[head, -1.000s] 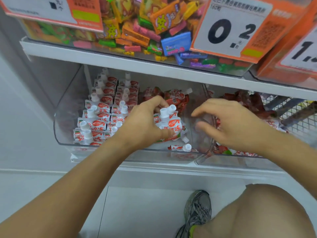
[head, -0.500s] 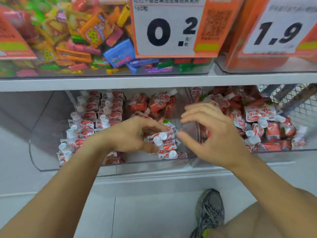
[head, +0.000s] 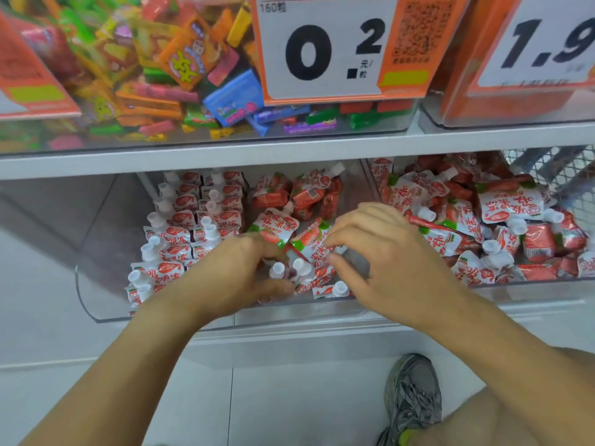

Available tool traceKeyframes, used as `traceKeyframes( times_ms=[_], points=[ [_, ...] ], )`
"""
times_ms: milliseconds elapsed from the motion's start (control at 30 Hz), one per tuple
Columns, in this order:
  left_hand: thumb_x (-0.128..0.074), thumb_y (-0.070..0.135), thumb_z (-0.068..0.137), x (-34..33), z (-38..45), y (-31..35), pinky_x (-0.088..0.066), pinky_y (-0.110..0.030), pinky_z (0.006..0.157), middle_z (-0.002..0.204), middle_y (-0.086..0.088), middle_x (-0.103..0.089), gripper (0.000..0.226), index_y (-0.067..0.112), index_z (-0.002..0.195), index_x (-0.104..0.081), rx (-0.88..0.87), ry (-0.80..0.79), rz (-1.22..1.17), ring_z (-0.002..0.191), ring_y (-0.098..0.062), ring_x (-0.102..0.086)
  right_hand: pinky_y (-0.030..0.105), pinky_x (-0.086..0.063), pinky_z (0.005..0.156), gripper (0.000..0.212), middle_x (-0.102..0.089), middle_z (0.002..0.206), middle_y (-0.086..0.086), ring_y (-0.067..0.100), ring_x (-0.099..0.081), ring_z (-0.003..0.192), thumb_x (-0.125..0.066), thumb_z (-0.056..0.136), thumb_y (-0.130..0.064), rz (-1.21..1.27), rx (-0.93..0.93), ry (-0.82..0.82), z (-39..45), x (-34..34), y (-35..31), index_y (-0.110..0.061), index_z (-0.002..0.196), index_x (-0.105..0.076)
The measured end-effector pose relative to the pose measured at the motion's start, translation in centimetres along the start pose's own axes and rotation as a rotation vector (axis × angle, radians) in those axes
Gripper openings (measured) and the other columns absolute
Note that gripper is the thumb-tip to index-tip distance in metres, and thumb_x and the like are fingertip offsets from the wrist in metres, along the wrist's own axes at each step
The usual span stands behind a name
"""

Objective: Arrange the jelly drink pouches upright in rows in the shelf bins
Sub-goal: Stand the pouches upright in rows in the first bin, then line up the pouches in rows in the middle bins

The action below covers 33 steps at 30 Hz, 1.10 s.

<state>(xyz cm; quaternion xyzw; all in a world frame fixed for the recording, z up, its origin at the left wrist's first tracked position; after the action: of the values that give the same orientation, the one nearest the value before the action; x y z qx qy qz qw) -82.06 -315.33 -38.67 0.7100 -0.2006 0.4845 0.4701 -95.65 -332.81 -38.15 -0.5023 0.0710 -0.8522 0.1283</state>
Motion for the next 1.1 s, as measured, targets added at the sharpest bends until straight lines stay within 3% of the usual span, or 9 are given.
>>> traceKeyframes(
  times_ms=[167, 267, 367, 433, 567, 633, 767, 967, 1100],
  points=[
    [-0.078, 0.042, 0.075, 0.4, -0.5, -0.4, -0.046, -0.020, 0.058, 0.064, 0.013, -0.061, 0.024, 0.034, 0.096, -0.071, 0.008, -0.066, -0.073, 0.058, -0.001, -0.054, 0.032, -0.051, 0.073, 0.028, -0.062, 0.104, -0.009, 0.016, -0.063, 0.088, -0.058, 0.092, -0.047, -0.063, -0.019, -0.396, 1.4, 0.2, -2.0, -0.027, 0.112, -0.063],
    [-0.073, 0.048, 0.078, 1.2, -0.8, -0.9, -0.054, -0.027, 0.074, 0.084, 0.013, -0.070, 0.033, 0.029, 0.105, -0.071, 0.035, -0.135, -0.163, 0.076, -0.001, -0.064, 0.036, -0.052, 0.079, 0.014, -0.061, 0.103, -0.010, 0.016, -0.062, 0.091, -0.059, 0.093, -0.040, -0.112, -0.082, -0.512, 2.8, -0.2, -2.1, -0.031, 0.102, -0.065],
    [-0.068, 0.022, 0.086, 2.5, 0.8, -0.9, -0.053, -0.026, 0.087, 0.101, 0.012, -0.071, 0.025, 0.022, 0.111, -0.069, 0.027, -0.014, -0.360, 0.090, 0.001, -0.065, 0.038, -0.053, 0.076, 0.001, -0.065, 0.092, -0.006, 0.017, -0.062, 0.084, -0.065, 0.091, -0.026, -0.077, -0.166, -0.501, 2.9, -0.4, -2.0, -0.026, 0.089, -0.065],
    [-0.064, 0.015, 0.088, 2.5, 3.2, -0.3, -0.049, -0.023, 0.091, 0.110, 0.011, -0.068, 0.029, 0.021, 0.115, -0.066, -0.056, 0.029, -0.229, 0.097, -0.002, -0.062, 0.041, -0.054, 0.073, 0.010, -0.067, 0.093, -0.003, 0.020, -0.064, 0.084, -0.067, 0.090, -0.028, -0.072, -0.231, -0.459, 2.2, 0.0, -2.0, -0.024, 0.097, -0.062],
    [-0.073, 0.016, 0.079, 0.0, 8.3, 0.6, -0.045, -0.024, 0.091, 0.117, 0.008, -0.063, 0.047, 0.023, 0.124, -0.061, -0.262, -0.205, -0.017, 0.104, -0.010, -0.057, 0.038, -0.054, 0.061, 0.017, -0.070, 0.081, 0.003, 0.025, -0.066, 0.069, -0.079, 0.080, -0.019, -0.044, -0.351, -0.255, 0.9, 0.9, -2.7, -0.021, 0.093, -0.068],
    [-0.080, 0.015, 0.073, -0.9, 9.7, 0.7, -0.039, -0.017, 0.086, 0.114, 0.012, -0.058, 0.055, 0.024, 0.123, -0.060, -0.322, -0.299, 0.068, 0.103, -0.007, -0.053, 0.035, -0.053, 0.057, 0.015, -0.070, 0.072, 0.005, 0.026, -0.065, 0.062, -0.081, 0.076, -0.016, -0.061, -0.434, -0.194, 0.5, 0.7, -3.3, -0.018, 0.087, -0.070],
    [-0.085, 0.013, 0.064, -1.9, 11.7, 0.2, -0.039, -0.024, 0.094, 0.127, 0.001, -0.056, 0.065, 0.022, 0.123, -0.060, -0.423, -0.291, 0.210, 0.114, -0.018, -0.051, 0.039, -0.051, 0.051, 0.009, -0.065, 0.063, 0.005, 0.026, -0.060, 0.055, -0.073, 0.079, -0.008, -0.087, -0.513, -0.191, -0.2, 0.0, -4.0, -0.014, 0.072, -0.070],
    [-0.065, 0.010, 0.087, -1.3, 11.1, -1.2, -0.047, -0.034, 0.096, 0.123, -0.003, -0.065, 0.027, 0.012, 0.114, -0.069, -0.260, -0.223, 0.020, 0.110, -0.018, -0.060, 0.035, -0.050, 0.062, 0.026, -0.065, 0.071, 0.001, 0.020, -0.060, 0.064, -0.069, 0.088, -0.037, -0.032, -0.534, -0.193, -0.6, 0.3, -5.1, -0.016, 0.073, -0.073],
    [-0.062, 0.010, 0.091, -1.1, 9.7, -0.9, -0.047, -0.028, 0.095, 0.115, -0.003, -0.070, 0.020, 0.010, 0.107, -0.073, -0.194, -0.069, -0.078, 0.106, -0.017, -0.063, 0.029, -0.045, 0.072, 0.025, -0.069, 0.084, 0.001, 0.018, -0.061, 0.078, -0.067, 0.090, -0.040, 0.019, -0.599, -0.277, -0.1, 1.0, -5.1, -0.018, 0.087, -0.077]
  ],
)
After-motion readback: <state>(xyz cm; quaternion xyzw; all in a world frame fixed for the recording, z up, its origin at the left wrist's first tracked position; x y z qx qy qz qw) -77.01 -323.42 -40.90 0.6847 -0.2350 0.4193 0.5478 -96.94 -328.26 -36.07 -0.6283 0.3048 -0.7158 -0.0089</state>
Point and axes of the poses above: each hand's wrist, its own z-axis towards the middle knuckle, its own x-axis out of the back of the hand, y = z × x, the point moved 1 cm from there along z, towards the middle knuckle
